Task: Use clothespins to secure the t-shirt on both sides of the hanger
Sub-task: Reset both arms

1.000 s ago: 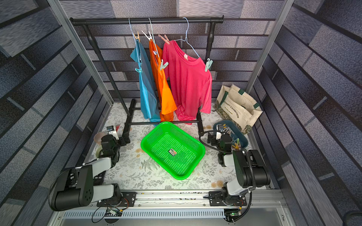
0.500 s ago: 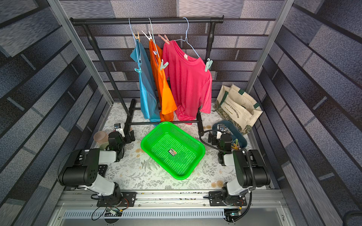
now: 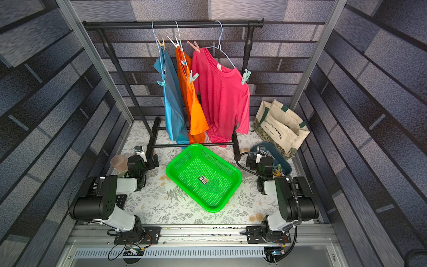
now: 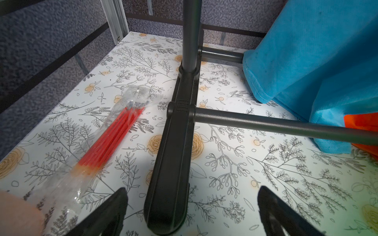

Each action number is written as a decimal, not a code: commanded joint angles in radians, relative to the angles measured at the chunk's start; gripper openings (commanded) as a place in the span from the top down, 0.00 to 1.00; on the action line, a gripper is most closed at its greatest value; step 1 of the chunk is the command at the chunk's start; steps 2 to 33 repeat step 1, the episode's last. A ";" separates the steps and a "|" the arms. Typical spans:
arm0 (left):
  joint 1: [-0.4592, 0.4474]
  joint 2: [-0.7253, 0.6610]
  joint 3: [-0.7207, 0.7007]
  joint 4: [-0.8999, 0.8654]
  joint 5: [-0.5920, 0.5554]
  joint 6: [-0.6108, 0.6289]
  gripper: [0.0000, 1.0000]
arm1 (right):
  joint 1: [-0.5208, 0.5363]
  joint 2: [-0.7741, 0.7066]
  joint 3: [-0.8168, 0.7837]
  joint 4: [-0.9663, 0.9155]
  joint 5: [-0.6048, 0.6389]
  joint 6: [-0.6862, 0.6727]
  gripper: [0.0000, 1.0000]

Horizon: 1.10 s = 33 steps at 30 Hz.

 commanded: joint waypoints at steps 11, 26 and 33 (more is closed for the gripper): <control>-0.009 -0.011 0.019 -0.011 -0.027 0.024 0.00 | -0.006 0.004 0.011 0.007 0.007 0.012 0.00; -0.009 -0.011 0.019 -0.011 -0.027 0.024 0.00 | -0.006 0.004 0.011 0.007 0.007 0.012 0.00; -0.009 -0.011 0.019 -0.011 -0.027 0.024 0.00 | -0.006 0.004 0.011 0.007 0.007 0.012 0.00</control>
